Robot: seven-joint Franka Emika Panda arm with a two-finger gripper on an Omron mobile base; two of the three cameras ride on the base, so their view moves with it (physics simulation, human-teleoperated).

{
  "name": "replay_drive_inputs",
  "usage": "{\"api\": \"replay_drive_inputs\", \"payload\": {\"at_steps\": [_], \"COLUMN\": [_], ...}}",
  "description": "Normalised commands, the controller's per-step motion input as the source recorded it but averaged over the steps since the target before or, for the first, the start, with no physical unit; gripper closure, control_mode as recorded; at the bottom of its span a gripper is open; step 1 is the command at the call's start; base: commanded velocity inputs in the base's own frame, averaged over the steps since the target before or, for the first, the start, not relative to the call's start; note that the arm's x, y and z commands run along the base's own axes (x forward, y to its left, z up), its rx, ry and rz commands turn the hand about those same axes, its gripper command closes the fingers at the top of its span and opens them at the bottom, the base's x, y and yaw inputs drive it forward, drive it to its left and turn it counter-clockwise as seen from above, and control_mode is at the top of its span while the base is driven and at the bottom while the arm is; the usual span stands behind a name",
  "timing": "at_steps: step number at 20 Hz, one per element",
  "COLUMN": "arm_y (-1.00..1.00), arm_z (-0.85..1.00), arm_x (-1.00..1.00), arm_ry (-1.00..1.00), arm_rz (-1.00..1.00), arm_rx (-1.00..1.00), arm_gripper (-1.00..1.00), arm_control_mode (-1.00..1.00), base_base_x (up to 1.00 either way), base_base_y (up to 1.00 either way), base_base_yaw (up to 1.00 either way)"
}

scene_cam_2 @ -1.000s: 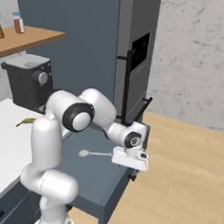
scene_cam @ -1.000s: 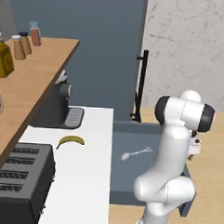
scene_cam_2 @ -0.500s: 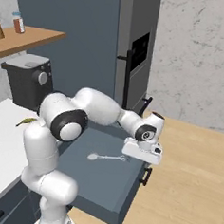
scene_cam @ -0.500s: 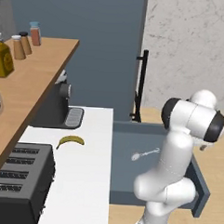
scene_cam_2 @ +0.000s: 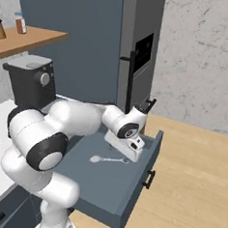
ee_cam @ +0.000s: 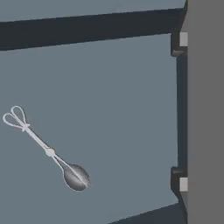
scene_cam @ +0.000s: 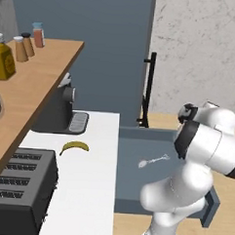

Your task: Pick the tongs from the drawer and place it on the counter.

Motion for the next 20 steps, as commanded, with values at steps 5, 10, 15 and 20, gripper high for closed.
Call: {"api": "replay_drive_inputs", "payload": {"at_steps": [5,10,15,20], "arm_y": [0.58,0.07,0.00,-0.06], "arm_z": [-0.18,-0.22,-0.58,-0.77], "arm_x": [0.69,0.95,0.49,0.28], "arm_ry": [0.33,0.18,0.01,0.01], "arm_rz": [-0.61,-0.27,0.00,0.00], "arm_rx": [-0.03,-0.03,0.00,0.00], "arm_gripper": [-1.00,-1.00,-1.00,-1.00], "arm_control_mode": [-1.00,-1.00,-1.00,-1.00], "base_base_x": [0.00,0.00,0.00,0.00], "base_base_y": [0.00,0.00,0.00,0.00], "base_base_yaw": [0.00,0.00,0.00,0.00]}}
